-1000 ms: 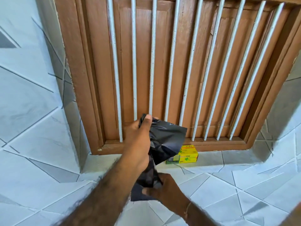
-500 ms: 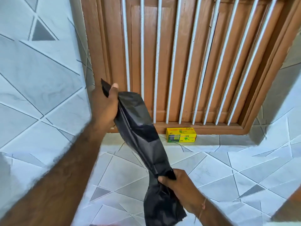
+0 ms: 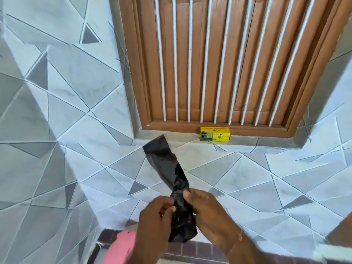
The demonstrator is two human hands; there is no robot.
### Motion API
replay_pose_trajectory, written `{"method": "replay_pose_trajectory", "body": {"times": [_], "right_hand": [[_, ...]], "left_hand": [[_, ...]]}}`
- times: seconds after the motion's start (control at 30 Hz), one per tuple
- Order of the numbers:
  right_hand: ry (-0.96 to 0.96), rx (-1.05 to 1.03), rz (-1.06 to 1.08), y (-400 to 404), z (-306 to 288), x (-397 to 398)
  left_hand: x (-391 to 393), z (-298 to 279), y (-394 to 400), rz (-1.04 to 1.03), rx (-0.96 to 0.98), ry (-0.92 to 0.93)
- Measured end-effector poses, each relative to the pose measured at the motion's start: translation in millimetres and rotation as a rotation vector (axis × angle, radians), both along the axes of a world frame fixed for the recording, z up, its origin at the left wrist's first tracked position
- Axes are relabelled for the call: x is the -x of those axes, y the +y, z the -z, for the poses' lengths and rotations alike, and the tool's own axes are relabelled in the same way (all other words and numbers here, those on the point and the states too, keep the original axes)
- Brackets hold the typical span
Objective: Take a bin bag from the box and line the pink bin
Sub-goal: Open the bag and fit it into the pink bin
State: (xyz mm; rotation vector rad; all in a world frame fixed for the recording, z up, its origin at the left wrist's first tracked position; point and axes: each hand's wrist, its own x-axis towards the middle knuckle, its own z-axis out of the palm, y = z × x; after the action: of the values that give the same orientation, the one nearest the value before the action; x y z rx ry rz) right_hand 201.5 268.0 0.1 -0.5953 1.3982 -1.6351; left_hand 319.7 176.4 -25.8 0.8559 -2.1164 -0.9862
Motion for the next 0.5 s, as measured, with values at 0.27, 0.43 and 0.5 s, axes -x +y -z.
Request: {"method": "replay_pose_trajectory", "body": {"times": [0.27,0.43,0.5], "right_hand": [[0.001,-0.041,0.207,21.3,0.7,-65.9],[-0.022,-0.078,0.375,28.8,-4.0,-110.8],[0.060,-0.165,0.433,30.2,4.3,-129.9]], "left_hand": [[-56.7,-34.0,5.7,-0.089,-0.289,0.141],[-109.9,-38.9,-3.8,-0.267,-0.584,0.429],[-134.5,-41.0,-11.1,-0.306,-0.763,0.552]]}}
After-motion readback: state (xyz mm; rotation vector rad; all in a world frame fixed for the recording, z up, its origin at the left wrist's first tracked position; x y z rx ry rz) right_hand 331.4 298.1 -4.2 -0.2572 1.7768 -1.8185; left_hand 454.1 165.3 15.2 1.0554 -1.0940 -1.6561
